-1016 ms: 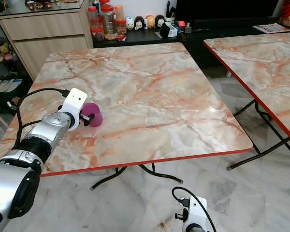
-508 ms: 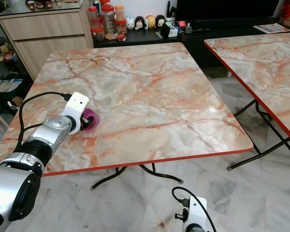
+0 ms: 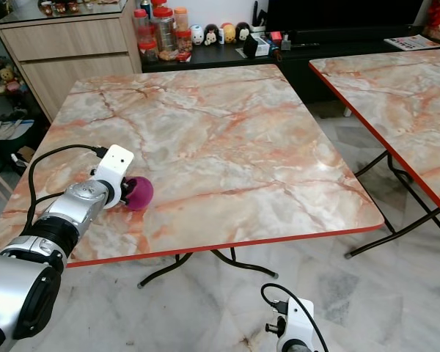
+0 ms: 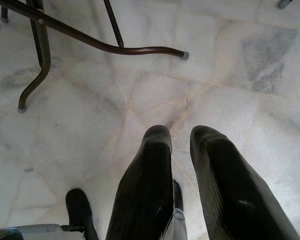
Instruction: Setting the table
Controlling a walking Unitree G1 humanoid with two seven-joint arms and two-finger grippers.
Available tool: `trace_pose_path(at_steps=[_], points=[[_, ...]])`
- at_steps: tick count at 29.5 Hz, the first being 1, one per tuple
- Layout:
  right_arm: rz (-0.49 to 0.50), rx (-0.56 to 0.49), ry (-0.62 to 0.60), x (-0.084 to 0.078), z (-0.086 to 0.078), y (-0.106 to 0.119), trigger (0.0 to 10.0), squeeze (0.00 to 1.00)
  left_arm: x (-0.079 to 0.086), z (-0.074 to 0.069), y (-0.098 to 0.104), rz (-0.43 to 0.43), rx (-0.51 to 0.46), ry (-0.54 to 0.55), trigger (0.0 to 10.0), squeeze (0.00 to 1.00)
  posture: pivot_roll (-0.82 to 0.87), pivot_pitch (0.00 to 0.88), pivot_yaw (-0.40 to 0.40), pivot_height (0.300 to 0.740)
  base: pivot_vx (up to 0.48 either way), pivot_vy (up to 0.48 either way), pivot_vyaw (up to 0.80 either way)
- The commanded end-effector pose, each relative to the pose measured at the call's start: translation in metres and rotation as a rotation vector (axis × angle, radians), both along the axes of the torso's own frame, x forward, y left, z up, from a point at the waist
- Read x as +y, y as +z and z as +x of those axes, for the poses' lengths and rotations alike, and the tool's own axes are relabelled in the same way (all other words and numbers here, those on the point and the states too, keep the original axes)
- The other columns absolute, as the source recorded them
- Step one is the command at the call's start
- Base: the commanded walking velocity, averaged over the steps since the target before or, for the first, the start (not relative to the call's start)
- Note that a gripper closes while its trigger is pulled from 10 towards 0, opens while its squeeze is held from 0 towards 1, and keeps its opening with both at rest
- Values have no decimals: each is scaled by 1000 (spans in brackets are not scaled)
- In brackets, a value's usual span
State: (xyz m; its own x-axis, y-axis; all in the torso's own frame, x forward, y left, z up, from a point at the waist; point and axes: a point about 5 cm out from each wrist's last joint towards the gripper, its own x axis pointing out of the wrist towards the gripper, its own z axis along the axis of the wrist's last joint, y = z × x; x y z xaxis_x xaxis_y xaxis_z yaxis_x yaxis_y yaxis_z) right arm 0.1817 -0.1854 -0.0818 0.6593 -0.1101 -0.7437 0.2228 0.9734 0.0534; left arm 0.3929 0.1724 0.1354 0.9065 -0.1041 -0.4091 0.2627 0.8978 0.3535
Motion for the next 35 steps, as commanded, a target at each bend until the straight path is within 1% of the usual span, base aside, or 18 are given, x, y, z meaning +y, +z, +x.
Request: trace_pose_path(at_steps=[1,6,9,10,11,12,14,17,18,19,20,22,25,26,27,30,31,35], points=[[-5,4,6,0,1,0,10000,0,1,-2,-4,14,0,-1,0,0,-10,0,28,740,0,0,0],[-7,3,5,0,1,0,10000,0,3,-3,-5,8,-10,16,0,0,-10,0,28,740,0,0,0],[-7,4,5,0,1,0,10000,0,5,-3,-3,-15,-49,37,0,0,-10,0,28,740,0,0,0],[-7,4,5,0,1,0,10000,0,4,-2,1,-55,-90,40,0,0,-10,0,28,740,0,0,0],[-7,4,5,0,1,0,10000,0,4,-2,1,-55,-90,40,0,0,-10,0,28,740,0,0,0],[-6,4,6,1,1,0,10000,0,2,-2,3,-103,-121,41,0,0,-10,0,29,740,0,0,0],[-6,4,6,1,1,0,10000,0,-1,-3,5,-164,-161,42,0,0,-11,0,30,740,0,0,0],[-7,2,5,1,1,0,10000,0,-3,-4,7,-226,-194,43,118,0,-10,0,31,740,0,0,0],[-7,-6,5,1,3,1,10000,0,-4,-5,6,-257,-213,51,9608,0,-10,0,31,740,0,0,0],[-7,-6,5,1,3,1,10000,0,-4,-5,6,-257,-213,51,9608,0,-10,0,31,740,0,0,0],[-5,-31,2,2,8,4,10000,0,-7,-10,0,-350,-235,68,10000,0,-14,0,35,740,0,0,0],[-4,-67,-1,2,15,8,10000,0,-6,-18,-10,-433,-265,106,10000,0,-17,0,39,740,0,0,0],[1,-133,1,4,27,16,10000,0,0,-28,-24,-509,-285,198,10000,0,-21,0,41,740,0,0,0],[2,-155,3,4,31,19,10000,0,2,-31,-27,-527,-293,223,10000,0,-22,0,42,740,0,0,0],[-8,-191,26,5,37,24,10000,0,5,-36,-33,-525,-307,261,10000,0,-23,0,41,740,0,0,0],[-31,-254,70,7,49,33,10000,0,12,-46,-43,-532,-334,328,10000,0,-23,0,41,740,0,0,0],[-37,-311,76,7,58,41,10000,0,19,-55,-50,-547,-367,386,10000,0,-24,0,35,740,0,0,0],[-37,-352,75,7,64,47,10000,0,24,-62,-53,-565,-401,436,10000,0,-23,0,31,740,0,0,0]])
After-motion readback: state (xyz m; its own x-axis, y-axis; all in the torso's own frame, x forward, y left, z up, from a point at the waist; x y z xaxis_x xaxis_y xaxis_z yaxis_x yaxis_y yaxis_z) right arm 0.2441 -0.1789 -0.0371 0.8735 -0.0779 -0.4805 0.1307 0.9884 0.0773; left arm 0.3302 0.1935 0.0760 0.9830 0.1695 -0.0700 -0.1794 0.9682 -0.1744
